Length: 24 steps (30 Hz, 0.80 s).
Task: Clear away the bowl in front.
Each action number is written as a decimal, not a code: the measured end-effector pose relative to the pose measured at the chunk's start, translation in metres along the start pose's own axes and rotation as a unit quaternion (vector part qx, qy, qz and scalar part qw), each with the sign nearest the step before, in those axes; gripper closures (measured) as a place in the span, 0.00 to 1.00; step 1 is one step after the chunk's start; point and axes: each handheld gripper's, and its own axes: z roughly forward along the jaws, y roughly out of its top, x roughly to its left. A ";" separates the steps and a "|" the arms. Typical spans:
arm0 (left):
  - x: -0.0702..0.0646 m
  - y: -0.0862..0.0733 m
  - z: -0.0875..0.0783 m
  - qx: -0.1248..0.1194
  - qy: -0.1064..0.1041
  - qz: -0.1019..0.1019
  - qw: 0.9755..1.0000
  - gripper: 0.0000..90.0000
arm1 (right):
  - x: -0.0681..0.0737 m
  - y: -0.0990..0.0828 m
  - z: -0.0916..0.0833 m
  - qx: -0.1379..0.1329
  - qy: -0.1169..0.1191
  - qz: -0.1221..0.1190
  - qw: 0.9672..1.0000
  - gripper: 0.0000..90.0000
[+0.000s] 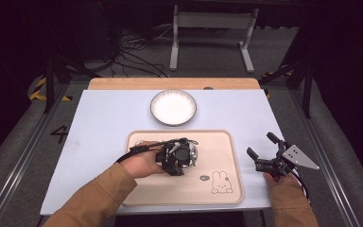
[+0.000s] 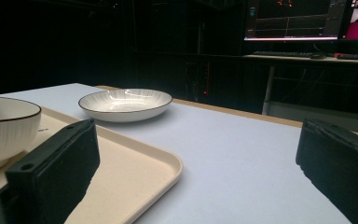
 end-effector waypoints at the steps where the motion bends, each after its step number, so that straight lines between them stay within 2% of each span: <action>1: 0.000 0.000 0.001 0.003 0.000 0.001 1.000 0.89 | 0.000 0.000 0.000 0.000 0.000 0.000 1.000 0.00; 5: -0.004 0.001 0.007 0.016 -0.013 0.013 1.000 0.86 | 0.000 0.000 0.000 0.000 0.000 0.000 1.000 0.00; 9: -0.003 0.000 0.005 0.005 -0.013 0.008 1.000 0.84 | 0.000 0.000 0.000 0.000 0.000 0.000 1.000 0.00; 14: 0.000 -0.002 0.002 -0.011 -0.017 -0.008 1.000 0.66 | 0.000 0.000 0.000 0.000 0.000 0.000 1.000 0.00; 18: 0.003 -0.008 -0.006 -0.048 -0.024 -0.026 0.998 0.59 | 0.000 0.000 0.000 0.000 0.000 0.001 1.000 0.00; 19: 0.004 -0.010 -0.009 -0.055 -0.020 -0.030 0.998 0.57 | 0.000 0.000 0.000 0.000 0.000 0.000 1.000 0.00; 21: 0.004 -0.016 -0.013 -0.079 -0.019 -0.041 0.996 0.55 | 0.000 0.000 0.000 0.000 0.000 0.000 1.000 0.00; 24: 0.003 -0.025 -0.019 -0.117 -0.019 -0.055 0.991 0.52 | 0.000 0.000 0.000 0.000 0.000 0.000 1.000 0.00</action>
